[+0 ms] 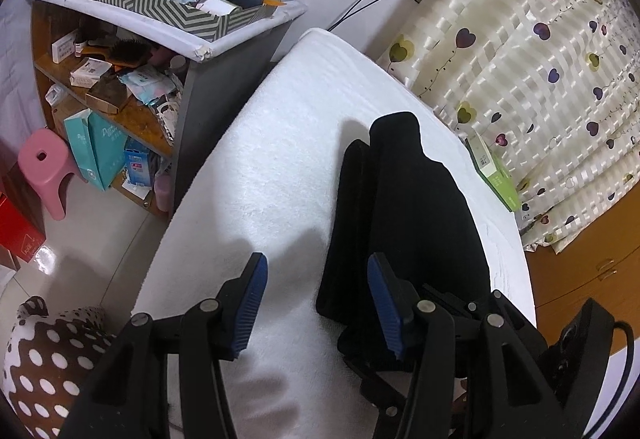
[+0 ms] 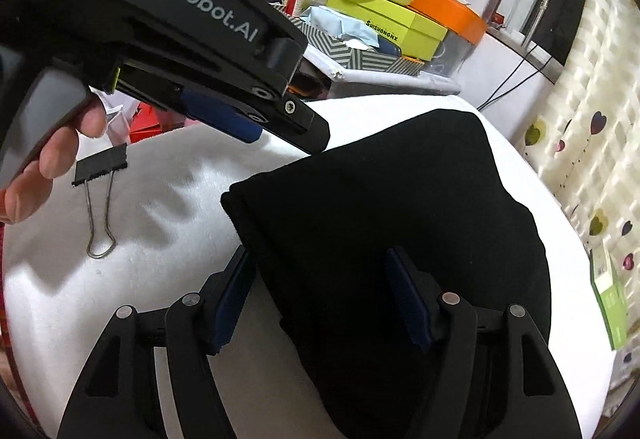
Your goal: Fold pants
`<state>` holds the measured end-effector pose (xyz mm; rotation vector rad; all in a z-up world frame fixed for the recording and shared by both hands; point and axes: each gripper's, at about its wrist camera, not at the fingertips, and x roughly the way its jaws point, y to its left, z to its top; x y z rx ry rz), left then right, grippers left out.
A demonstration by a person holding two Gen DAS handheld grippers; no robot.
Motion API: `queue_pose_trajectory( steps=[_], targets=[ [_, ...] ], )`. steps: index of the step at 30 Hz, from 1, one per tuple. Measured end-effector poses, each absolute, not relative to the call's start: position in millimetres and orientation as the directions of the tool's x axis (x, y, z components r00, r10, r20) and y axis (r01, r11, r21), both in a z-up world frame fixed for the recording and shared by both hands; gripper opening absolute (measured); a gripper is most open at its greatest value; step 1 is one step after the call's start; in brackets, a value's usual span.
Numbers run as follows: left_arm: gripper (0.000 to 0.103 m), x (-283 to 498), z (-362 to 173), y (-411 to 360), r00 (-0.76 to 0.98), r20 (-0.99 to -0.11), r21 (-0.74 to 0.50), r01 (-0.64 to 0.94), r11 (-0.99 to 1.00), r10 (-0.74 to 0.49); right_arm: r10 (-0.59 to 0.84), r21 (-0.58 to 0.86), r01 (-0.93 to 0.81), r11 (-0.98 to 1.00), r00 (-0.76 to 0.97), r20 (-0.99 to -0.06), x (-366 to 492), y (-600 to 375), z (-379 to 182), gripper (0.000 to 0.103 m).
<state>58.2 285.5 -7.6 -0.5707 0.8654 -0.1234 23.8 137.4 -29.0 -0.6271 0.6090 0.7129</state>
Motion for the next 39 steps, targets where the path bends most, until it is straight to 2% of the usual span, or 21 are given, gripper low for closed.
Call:
queue_pose_trajectory(
  steps=[2,6,7,9,12,15,19,24,27,32,35,39],
  targets=[
    [0.055,60.0,-8.3,285.0,0.649,-0.685,-0.526,-0.124,0.842,-0.332,0.403,-0.301,-0.743,0.598,0.603,-0.689,24.6,136.6,-28.5,0.066],
    [0.055,61.7,-8.3,284.8,0.649,-0.679,-0.543,-0.128,0.830,-0.344,0.452,-0.224,-0.754,0.617,0.573,-0.683,31.9,128.0,-20.9,0.051],
    [0.056,61.8,-8.2,285.3,0.650,-0.674,-0.553,-0.127,0.823,-0.352,0.473,-0.190,-0.758,0.624,0.560,-0.680,34.3,123.6,-18.6,0.048],
    [0.065,62.2,-7.8,286.1,0.651,-0.667,-0.569,-0.131,0.812,-0.363,0.494,-0.144,-0.754,0.641,0.549,-0.674,38.0,118.0,-16.1,0.041],
    [0.068,64.8,-8.4,284.4,0.642,-0.650,-0.604,-0.112,0.789,-0.407,0.522,-0.086,-0.751,0.655,0.532,-0.667,41.3,112.4,-13.2,0.037],
    [0.071,70.0,-11.7,285.5,0.627,-0.624,-0.665,-0.112,0.739,-0.466,0.530,-0.075,-0.749,0.658,0.532,-0.661,40.5,111.9,-12.2,0.036],
    [0.073,74.6,-14.5,286.2,0.623,-0.639,-0.660,-0.141,0.738,-0.451,0.548,-0.045,-0.764,0.643,0.500,-0.671,43.7,113.4,-13.0,0.036],
    [0.073,71.6,-21.2,292.3,0.617,-0.652,-0.661,-0.180,0.728,-0.440,0.498,-0.139,-0.765,0.629,0.534,-0.683,32.4,133.7,-17.7,0.056],
    [0.073,68.2,-20.0,296.0,0.631,-0.645,-0.669,-0.193,0.718,-0.431,0.440,-0.245,-0.746,0.619,0.588,-0.679,25.2,151.4,-22.0,0.061],
    [0.073,65.1,-13.9,295.1,0.645,-0.630,-0.672,-0.174,0.720,-0.432,0.375,-0.315,-0.711,0.628,0.632,-0.679,27.3,168.0,-27.6,0.062],
    [0.073,65.4,-12.8,301.7,0.653,-0.624,-0.679,-0.181,0.712,-0.429,0.369,-0.332,-0.707,0.625,0.642,-0.672,24.9,165.9,-28.5,0.058],
    [0.073,68.5,-17.2,303.2,0.643,-0.627,-0.684,-0.185,0.706,-0.439,0.405,-0.321,-0.697,0.642,0.663,-0.629,19.9,155.5,-19.7,0.037]
  ],
)
